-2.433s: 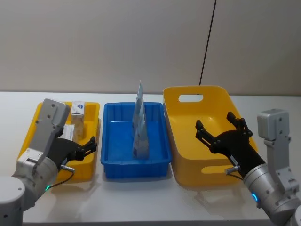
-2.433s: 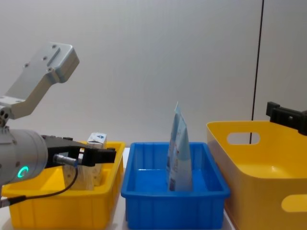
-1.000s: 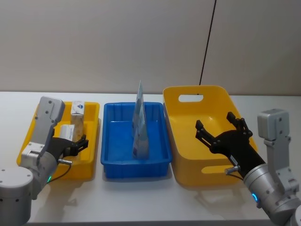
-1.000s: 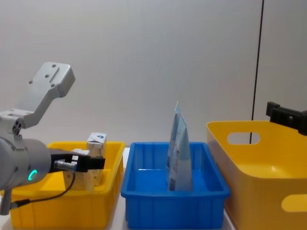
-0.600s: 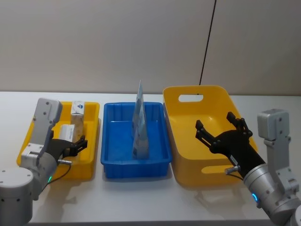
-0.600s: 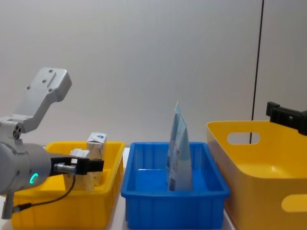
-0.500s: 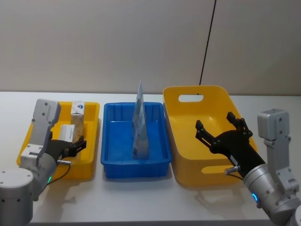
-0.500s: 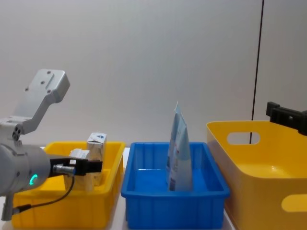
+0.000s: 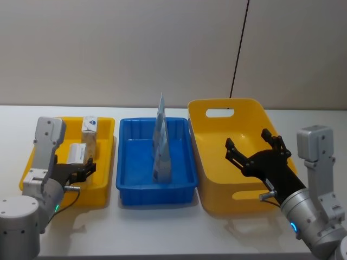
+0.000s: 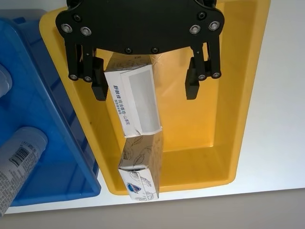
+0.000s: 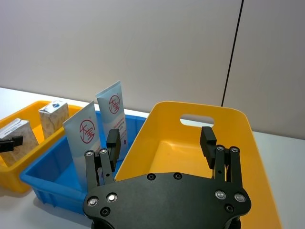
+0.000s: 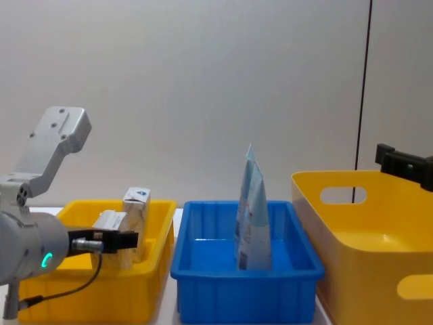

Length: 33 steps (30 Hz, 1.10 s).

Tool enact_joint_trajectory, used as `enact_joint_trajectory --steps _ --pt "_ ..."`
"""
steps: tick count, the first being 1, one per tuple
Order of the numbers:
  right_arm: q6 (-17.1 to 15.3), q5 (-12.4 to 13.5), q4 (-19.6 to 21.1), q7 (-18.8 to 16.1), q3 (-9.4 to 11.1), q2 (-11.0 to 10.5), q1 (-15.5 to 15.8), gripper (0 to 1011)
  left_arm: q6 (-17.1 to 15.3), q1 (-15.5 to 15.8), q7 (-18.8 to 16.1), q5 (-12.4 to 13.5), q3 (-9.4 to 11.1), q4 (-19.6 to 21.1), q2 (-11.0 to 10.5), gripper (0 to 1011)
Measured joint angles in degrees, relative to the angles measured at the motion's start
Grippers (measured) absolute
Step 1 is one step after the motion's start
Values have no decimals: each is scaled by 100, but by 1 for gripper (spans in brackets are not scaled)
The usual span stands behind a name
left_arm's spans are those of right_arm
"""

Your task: Bimanual collaborative sorting of washing and personal care products

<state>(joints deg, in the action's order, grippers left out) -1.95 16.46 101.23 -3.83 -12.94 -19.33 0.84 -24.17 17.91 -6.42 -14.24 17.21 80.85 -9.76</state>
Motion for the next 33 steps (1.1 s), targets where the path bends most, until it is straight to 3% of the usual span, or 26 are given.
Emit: enact_joint_trajectory --steps 3,10,17,33 --pt "0 0 0 0 0 0 0 1003 7 -1 -8 0 -11 -14 12 944" --pt "0 0 0 0 0 0 0 1003 16 -5 -27 2 -34 -42 41 758" --pt "0 0 0 0 0 0 0 1003 22 -7 -36 4 -46 -57 56 504" --pt "0 0 0 0 0 0 0 1003 29 -7 -46 8 -57 -69 67 446"
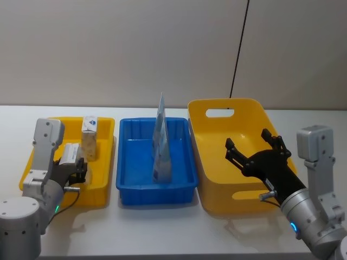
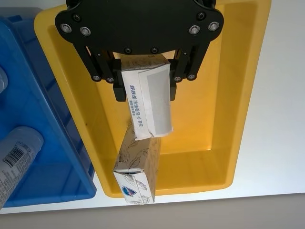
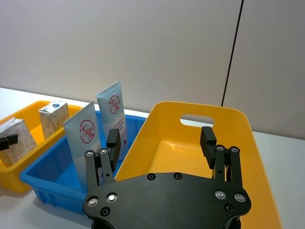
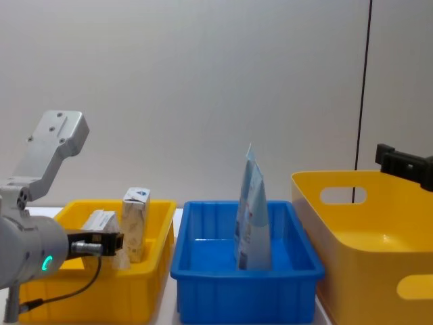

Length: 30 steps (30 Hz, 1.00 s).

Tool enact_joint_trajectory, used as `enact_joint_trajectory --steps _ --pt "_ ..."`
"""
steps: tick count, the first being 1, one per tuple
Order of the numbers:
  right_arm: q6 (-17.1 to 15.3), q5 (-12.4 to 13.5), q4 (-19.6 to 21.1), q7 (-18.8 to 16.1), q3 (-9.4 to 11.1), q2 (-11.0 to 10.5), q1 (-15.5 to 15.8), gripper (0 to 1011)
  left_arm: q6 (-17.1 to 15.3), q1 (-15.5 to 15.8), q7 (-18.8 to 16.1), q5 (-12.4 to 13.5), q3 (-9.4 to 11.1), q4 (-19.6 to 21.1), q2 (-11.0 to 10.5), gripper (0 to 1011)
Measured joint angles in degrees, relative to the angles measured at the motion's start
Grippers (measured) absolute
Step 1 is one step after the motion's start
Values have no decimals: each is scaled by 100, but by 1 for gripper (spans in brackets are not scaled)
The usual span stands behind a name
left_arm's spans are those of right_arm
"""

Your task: Bimanual collaborative sorting of washing and personal care products

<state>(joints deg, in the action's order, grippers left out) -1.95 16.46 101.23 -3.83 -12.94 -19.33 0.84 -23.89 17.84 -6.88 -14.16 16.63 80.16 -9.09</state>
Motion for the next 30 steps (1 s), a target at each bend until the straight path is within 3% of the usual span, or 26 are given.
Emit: enact_joint_trajectory --steps 10,21,30 --pt "0 0 0 0 0 0 0 1003 -1 -8 119 69 56 87 -101 447" --pt "0 0 0 0 0 0 0 1003 139 -15 462 322 244 482 -486 447" --pt "0 0 0 0 0 0 0 1003 456 35 944 513 387 845 -898 447"
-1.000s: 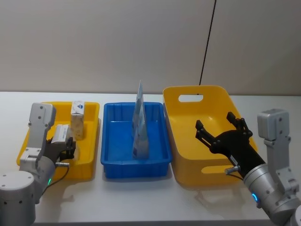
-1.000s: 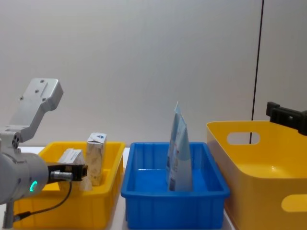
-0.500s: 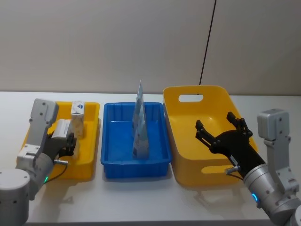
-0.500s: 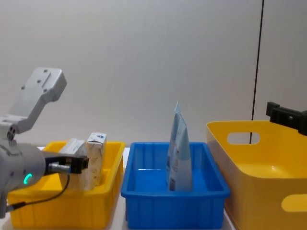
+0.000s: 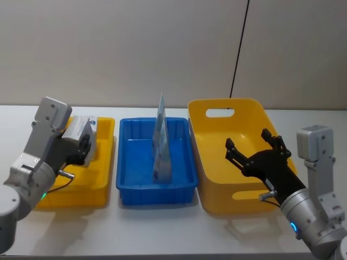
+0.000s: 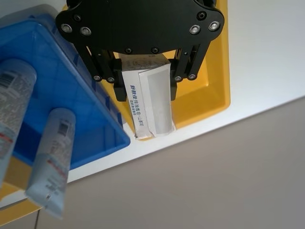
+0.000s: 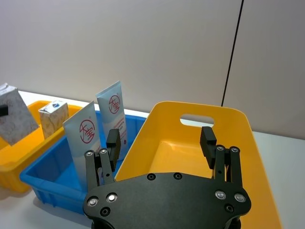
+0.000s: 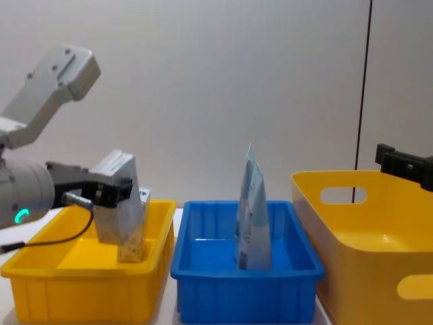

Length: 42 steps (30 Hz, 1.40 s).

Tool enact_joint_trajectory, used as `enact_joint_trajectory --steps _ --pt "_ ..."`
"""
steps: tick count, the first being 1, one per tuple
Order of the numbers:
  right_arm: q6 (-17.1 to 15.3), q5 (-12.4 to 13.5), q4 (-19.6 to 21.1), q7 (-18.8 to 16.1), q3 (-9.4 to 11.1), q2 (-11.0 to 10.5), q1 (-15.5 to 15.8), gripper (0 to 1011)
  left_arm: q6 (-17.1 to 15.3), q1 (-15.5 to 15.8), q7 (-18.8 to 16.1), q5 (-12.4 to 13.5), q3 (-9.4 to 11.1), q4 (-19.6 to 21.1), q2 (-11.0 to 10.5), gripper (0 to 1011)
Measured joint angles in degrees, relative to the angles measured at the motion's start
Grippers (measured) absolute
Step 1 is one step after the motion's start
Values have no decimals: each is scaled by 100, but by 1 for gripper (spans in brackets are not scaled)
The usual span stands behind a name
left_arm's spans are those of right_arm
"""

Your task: Bimanual collaborative sorting of washing and personal care products

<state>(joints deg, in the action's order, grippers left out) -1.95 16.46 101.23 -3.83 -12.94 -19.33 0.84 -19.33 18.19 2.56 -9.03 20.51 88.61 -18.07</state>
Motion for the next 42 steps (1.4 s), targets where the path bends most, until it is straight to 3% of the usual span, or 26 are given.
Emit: enact_joint_trajectory --steps 20,42 --pt "0 0 0 0 0 0 0 1003 681 200 1424 -32 157 416 -752 447" --pt "0 0 0 0 0 0 0 1003 1464 316 3196 -661 363 548 -1361 446"
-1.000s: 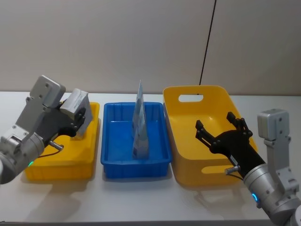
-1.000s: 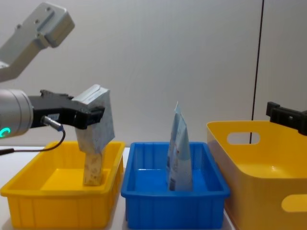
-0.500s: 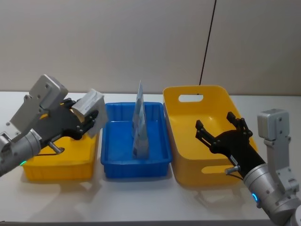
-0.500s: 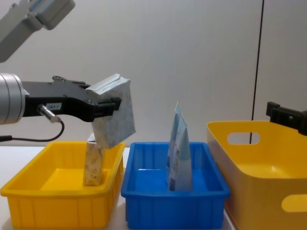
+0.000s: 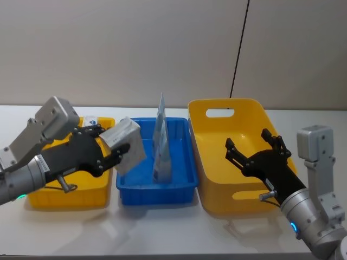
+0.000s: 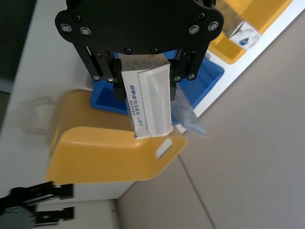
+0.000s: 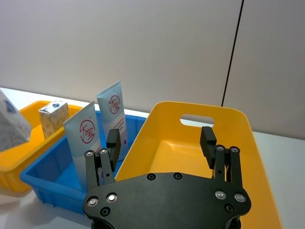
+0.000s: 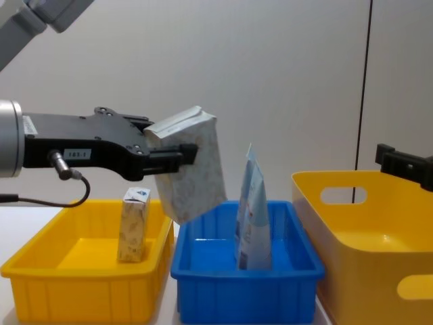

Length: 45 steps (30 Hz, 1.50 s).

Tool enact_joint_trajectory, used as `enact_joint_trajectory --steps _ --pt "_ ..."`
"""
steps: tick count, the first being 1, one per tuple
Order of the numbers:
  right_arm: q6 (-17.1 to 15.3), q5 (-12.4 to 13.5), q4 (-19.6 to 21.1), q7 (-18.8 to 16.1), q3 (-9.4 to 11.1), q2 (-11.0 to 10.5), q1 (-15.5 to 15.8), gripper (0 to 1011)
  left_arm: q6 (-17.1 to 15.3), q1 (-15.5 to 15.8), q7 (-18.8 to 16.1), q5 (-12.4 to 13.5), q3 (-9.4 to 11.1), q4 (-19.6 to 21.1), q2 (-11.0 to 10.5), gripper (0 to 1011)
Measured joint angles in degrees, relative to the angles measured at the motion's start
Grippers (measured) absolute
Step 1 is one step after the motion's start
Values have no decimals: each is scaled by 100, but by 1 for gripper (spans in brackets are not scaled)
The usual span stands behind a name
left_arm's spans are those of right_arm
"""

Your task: Bimanual collaborative sorting of washing and personal care products

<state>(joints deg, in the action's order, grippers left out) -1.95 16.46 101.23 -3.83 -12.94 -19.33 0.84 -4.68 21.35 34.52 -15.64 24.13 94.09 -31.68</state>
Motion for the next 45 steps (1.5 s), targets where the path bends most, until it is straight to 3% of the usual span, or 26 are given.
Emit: enact_joint_trajectory --steps 15,25,34,45 --pt "0 0 0 0 0 0 0 1003 485 165 1199 -384 339 -76 -260 446" --pt "0 0 0 0 0 0 0 1003 706 380 1919 -536 647 -296 -277 447" --pt "0 0 0 0 0 0 0 1003 823 561 2310 -601 876 -522 -211 447" --pt "0 0 0 0 0 0 0 1003 902 679 2490 -634 1021 -686 -149 447"
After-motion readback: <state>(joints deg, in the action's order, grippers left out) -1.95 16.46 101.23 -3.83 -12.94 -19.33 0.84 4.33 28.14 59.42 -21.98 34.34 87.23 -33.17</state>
